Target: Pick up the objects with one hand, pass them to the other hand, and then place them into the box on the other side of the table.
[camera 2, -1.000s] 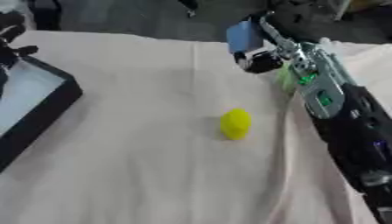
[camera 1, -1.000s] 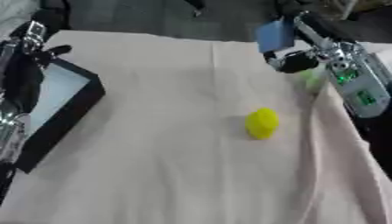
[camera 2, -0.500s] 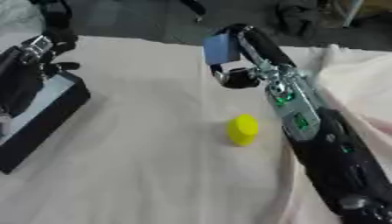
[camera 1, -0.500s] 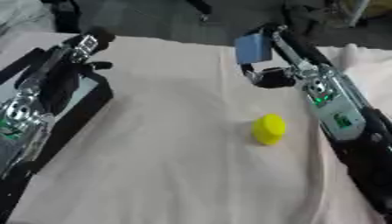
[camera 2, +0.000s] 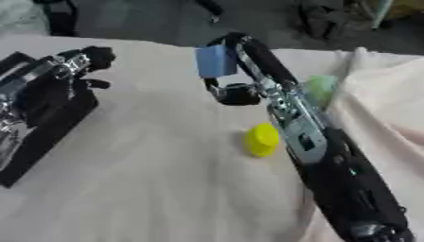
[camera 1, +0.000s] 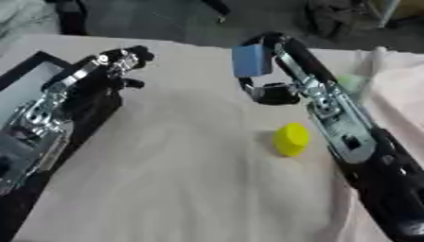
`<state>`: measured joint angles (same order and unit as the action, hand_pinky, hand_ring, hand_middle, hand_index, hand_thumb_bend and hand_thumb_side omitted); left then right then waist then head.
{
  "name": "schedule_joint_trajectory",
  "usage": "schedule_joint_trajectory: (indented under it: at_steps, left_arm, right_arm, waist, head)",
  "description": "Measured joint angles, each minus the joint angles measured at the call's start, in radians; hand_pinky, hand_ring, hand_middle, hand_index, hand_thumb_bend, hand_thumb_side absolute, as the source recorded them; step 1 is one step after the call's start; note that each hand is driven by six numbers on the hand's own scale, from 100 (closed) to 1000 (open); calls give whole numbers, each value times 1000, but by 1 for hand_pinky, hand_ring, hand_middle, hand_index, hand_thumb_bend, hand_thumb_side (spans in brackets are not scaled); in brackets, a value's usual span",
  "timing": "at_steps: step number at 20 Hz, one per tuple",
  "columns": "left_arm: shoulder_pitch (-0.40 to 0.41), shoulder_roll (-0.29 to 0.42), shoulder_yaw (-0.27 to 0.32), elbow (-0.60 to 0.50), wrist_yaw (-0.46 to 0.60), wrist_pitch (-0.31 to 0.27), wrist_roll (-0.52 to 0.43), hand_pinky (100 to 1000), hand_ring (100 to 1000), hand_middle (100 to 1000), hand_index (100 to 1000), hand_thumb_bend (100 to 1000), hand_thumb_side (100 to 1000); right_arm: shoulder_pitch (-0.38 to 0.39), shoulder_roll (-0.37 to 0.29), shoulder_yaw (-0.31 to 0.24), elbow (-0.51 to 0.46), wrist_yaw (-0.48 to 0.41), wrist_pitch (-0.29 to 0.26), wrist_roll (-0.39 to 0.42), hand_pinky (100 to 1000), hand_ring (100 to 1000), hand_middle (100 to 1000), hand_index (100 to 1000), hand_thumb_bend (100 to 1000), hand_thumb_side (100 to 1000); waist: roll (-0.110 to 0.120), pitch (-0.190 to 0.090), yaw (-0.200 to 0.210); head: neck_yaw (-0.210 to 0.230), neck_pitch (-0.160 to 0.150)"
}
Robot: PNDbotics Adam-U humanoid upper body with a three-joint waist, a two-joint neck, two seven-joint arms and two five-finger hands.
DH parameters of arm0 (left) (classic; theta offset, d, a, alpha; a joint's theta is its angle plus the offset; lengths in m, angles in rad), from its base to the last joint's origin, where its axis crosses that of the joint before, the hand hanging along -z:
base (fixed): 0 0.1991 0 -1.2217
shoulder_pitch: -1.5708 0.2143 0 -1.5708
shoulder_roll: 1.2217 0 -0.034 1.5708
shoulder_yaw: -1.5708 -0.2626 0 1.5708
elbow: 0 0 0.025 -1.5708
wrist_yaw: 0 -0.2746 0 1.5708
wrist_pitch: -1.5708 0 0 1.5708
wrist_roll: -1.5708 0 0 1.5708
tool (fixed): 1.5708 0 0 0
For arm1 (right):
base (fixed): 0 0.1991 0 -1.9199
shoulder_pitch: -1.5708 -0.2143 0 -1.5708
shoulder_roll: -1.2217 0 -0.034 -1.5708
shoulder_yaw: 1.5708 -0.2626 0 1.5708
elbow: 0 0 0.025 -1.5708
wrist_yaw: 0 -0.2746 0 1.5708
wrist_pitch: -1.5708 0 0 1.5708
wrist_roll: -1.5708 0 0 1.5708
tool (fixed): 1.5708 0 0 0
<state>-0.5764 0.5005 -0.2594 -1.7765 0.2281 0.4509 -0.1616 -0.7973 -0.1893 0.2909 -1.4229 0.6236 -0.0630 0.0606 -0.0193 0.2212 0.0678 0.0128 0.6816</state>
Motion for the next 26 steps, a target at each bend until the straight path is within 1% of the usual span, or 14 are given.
schedule_joint_trajectory:
  at_steps: [1,5,10,12,16,18,21,26]
  left_arm:
    - [-4,-2,-5,4,-7,1,-10,880,1000,994,833,183,714]
    - [-12,-10,-20,11,-34,-9,-47,892,1000,985,815,252,629]
    - [-14,-18,-32,18,-60,-61,-93,926,1000,977,799,334,565]
    - [-20,-20,-37,22,-69,-94,-120,934,1000,975,797,345,556]
    - [-31,-34,-44,42,-80,-164,-184,938,1000,979,805,347,559]
    - [-36,-39,-44,58,-90,-188,-208,938,1000,980,807,347,566]
    - [-42,-47,-47,78,-109,-206,-229,940,1000,985,817,350,576]
    - [-47,-62,-51,96,-140,-215,-253,942,1000,990,821,348,588]
  right_arm:
    - [6,6,3,-2,-5,-3,-3,701,555,486,599,100,100]
    - [33,22,12,-9,-33,-13,-13,693,543,476,590,100,100]
    - [56,42,20,-31,-54,-30,-30,685,529,462,575,100,100]
    - [62,50,25,-38,-57,-40,-39,676,516,447,559,100,100]
    - [68,60,41,-46,-67,-73,-69,685,516,446,558,100,100]
    - [68,63,49,-46,-67,-87,-79,687,515,445,558,100,100]
    - [73,72,59,-46,-64,-102,-87,689,514,444,557,100,100]
    - [93,89,68,-53,-53,-120,-90,689,512,441,554,100,100]
  waist:
    - [0,0,1]
    - [0,3,1]
    - [0,8,2]
    - [0,9,4]
    - [0,15,9]
    - [0,16,10]
    - [0,20,13]
    - [0,27,14]
  head:
    - [-4,6]
    - [-12,25]
    - [-15,29]
    - [-16,29]
    - [-19,26]
    - [-20,19]
    - [-22,10]
    - [-23,-7]
